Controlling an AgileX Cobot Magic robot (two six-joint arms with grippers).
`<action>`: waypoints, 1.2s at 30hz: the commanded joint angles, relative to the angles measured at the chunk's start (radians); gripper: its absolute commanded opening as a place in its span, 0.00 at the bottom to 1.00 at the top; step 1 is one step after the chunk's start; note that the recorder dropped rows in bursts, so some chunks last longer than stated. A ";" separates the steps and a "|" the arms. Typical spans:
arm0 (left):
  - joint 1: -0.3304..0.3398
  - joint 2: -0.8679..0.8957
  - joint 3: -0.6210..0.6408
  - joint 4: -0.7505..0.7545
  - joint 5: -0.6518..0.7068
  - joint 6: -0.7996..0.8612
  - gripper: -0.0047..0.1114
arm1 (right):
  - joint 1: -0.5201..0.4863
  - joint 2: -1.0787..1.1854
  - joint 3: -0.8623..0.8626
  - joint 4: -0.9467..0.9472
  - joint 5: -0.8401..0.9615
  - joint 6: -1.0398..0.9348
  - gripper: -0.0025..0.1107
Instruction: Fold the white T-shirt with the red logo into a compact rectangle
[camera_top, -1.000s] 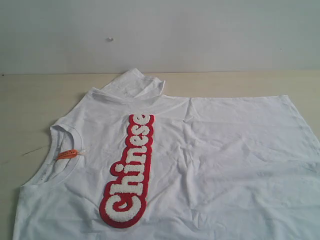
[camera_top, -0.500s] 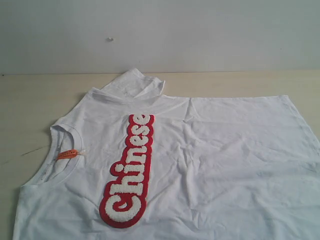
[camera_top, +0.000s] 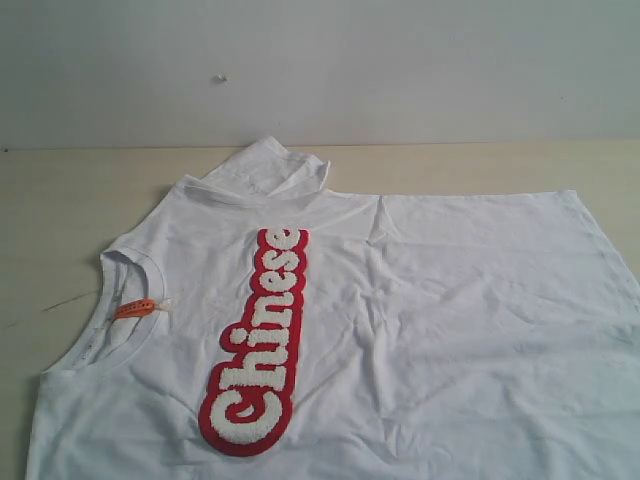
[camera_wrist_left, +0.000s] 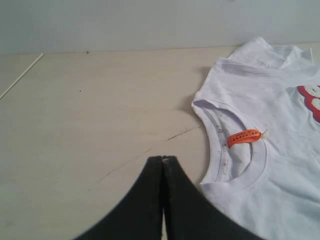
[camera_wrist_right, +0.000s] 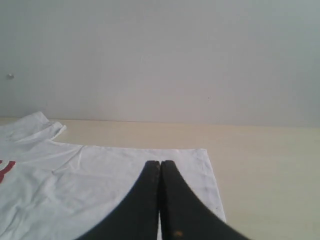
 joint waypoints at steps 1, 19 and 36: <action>0.000 -0.005 0.003 0.000 -0.010 -0.003 0.04 | 0.001 -0.006 0.005 0.000 -0.049 0.000 0.02; 0.000 -0.005 0.003 -0.063 -0.234 -0.012 0.04 | 0.001 -0.006 0.005 0.000 -0.370 0.241 0.02; 0.000 -0.005 0.003 -0.093 -0.911 -0.661 0.04 | 0.001 -0.006 0.005 0.129 -0.749 0.546 0.02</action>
